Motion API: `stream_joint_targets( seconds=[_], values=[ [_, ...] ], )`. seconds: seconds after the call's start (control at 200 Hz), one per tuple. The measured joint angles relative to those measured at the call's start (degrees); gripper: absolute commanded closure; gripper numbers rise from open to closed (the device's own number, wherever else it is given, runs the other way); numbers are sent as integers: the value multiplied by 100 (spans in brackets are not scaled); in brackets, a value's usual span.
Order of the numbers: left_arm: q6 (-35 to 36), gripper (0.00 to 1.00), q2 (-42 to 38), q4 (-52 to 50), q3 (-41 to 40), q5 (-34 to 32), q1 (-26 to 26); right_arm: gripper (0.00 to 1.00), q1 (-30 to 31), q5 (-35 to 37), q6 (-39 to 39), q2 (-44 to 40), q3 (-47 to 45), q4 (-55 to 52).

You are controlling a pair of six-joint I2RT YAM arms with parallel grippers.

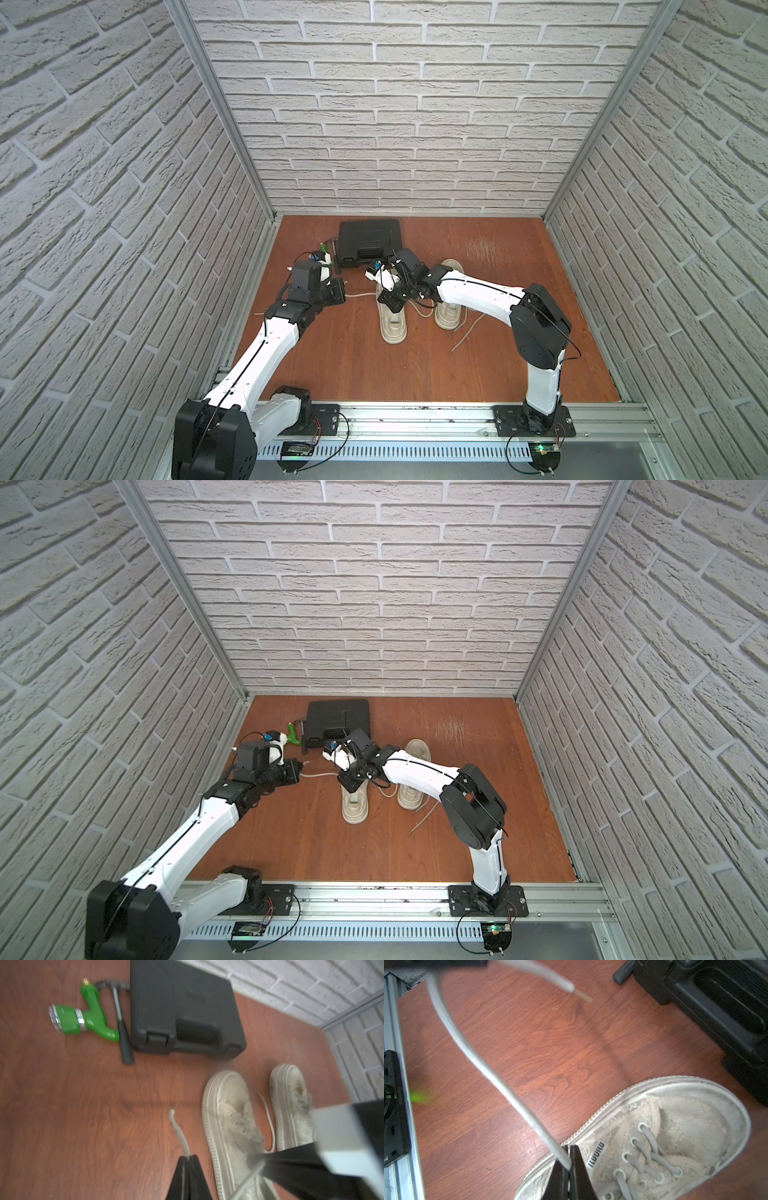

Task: Tie the shoes
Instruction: Wrap the shoelace around the shoelace.

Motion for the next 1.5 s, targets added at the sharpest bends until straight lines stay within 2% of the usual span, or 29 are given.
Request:
stream_joint_targets(
  seconds=[0.195,0.33,0.42,0.51,0.62,0.795,0.895,1.115,1.3,1.5],
  values=[
    [-481,100,501,455,-807,44,-586,97,-68,-96,59,-157,-168,15],
    [-785,74,726,800,-1058,81,-802,97,-81,-131,96,-184,-267,7],
    [-872,62,741,925,-1071,83,-824,97,-94,-133,101,-184,-275,-15],
    [-894,53,658,953,-1071,37,-824,97,-98,-131,98,-186,-275,-15],
    [-844,49,339,750,-1067,-55,-745,97,-101,-129,96,-199,-302,-13],
    [-693,47,-260,433,-968,170,-278,97,-101,-127,94,-262,-313,-26],
    [-658,47,-267,553,-763,647,-214,97,-107,-129,96,-291,-343,-4],
    [-957,55,610,1624,-369,1731,-219,97,-107,-127,103,-293,-415,-4],
    [-1226,63,1375,2277,-291,2144,-275,98,-107,-127,142,-293,-442,2],
    [-1506,65,1853,2865,-291,2406,-452,97,-107,-127,162,-293,-442,13]
  ],
)
